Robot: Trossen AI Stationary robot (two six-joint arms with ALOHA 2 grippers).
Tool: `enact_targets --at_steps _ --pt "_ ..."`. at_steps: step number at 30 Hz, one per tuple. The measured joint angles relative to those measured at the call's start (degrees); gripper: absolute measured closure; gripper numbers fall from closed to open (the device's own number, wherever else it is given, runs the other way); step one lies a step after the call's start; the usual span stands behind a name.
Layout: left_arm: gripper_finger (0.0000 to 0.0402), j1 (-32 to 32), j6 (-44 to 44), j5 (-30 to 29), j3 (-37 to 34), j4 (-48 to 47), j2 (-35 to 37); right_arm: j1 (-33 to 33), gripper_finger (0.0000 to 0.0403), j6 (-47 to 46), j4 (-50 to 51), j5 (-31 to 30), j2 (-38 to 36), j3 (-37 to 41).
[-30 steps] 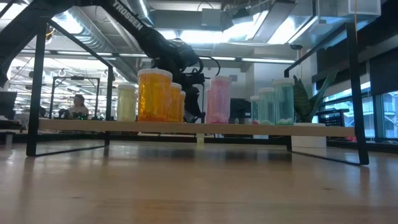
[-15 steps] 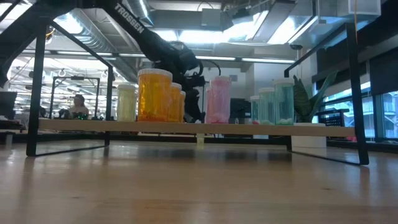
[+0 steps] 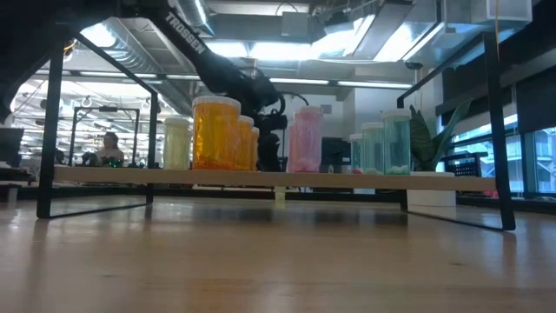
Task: Pick and place medicine bottles onto shelf by color
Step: Put the yellow pill bottle aligned with the yellow pill bottle on the shelf
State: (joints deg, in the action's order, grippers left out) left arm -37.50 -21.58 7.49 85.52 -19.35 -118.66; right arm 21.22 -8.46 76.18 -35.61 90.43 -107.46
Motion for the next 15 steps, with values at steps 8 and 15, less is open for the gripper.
enact_targets --at_steps 8,15 --pt "0.0127 0.0 -1.5 -0.1 0.0 2.2 -1.3 -2.5 0.0182 0.6 0.0 -1.4 0.0 0.0" --pt "0.0127 -0.1 -1.2 0.9 0.0 2.6 -1.3 -4.7 0.0182 1.3 0.0 -1.4 0.0 0.0"
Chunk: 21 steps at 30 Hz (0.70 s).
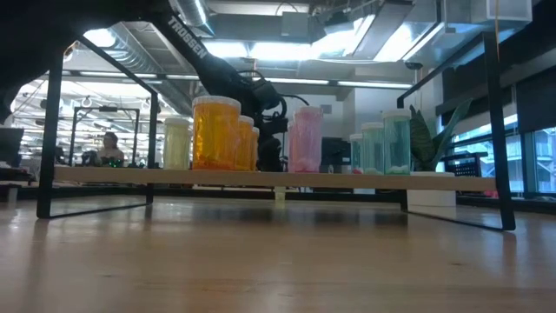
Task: Pick and place medicine bottles onto shelf by color
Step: Put the yellow pill bottle aligned with the yellow pill bottle on the shelf
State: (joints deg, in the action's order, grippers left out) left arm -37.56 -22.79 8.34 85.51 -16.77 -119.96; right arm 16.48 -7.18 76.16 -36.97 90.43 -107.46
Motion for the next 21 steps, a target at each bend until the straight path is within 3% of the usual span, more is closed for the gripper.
enact_targets --at_steps 21 --pt "0.0127 0.1 -0.2 -0.2 0.0 -0.4 0.0 -2.4 0.0182 0.2 0.0 1.1 0.0 0.0"
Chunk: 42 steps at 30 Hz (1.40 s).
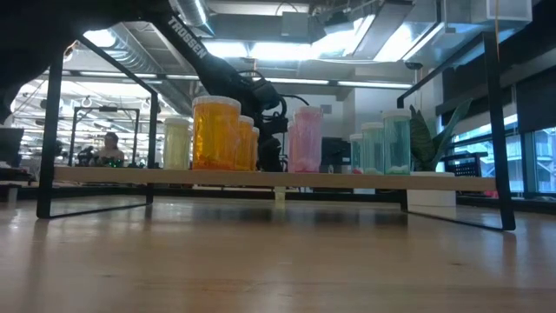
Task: Pick and place medicine bottles onto shelf by color
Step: Put the yellow pill bottle aligned with the yellow pill bottle on the shelf
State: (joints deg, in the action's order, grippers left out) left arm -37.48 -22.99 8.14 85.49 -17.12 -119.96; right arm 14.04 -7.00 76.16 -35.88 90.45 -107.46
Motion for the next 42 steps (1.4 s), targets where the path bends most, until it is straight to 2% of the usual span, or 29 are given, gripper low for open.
enact_targets --at_steps 6,27,42 --pt "0.0147 0.2 0.0 0.0 0.0 0.0 0.0 0.0 0.0182 0.0 0.0 0.0 0.0 0.0" --pt "0.0272 0.5 -0.1 -3.0 0.0 -0.2 -0.2 0.0 0.0182 0.0 0.0 0.0 0.0 0.0" --pt "0.0299 0.5 -0.1 -2.8 0.0 -0.2 -0.3 0.0 0.0182 0.0 0.0 0.0 0.0 0.0"
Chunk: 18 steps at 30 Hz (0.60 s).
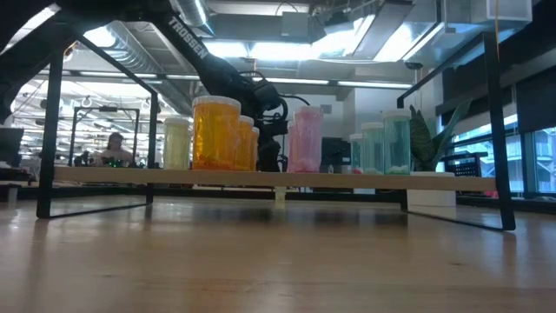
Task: Pick and place medicine bottles onto shelf by color
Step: Put the yellow pill bottle aligned with the yellow pill bottle on the shelf
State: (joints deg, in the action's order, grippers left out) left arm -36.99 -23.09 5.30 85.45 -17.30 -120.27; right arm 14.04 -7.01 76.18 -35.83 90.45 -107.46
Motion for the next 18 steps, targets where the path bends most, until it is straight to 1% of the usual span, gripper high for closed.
enact_targets --at_steps 7,12,18 --pt "0.0301 0.0 -0.6 0.0 0.0 -0.1 0.0 0.0 0.0182 0.0 0.0 0.0 0.0 0.0" --pt "0.0297 0.0 -1.0 -2.0 0.0 -0.1 0.0 0.0 0.0182 0.0 0.0 0.0 0.0 0.0" --pt "0.0293 0.0 -1.0 -2.2 0.0 -0.2 0.0 0.0 0.0182 0.0 0.0 0.0 0.0 0.0"
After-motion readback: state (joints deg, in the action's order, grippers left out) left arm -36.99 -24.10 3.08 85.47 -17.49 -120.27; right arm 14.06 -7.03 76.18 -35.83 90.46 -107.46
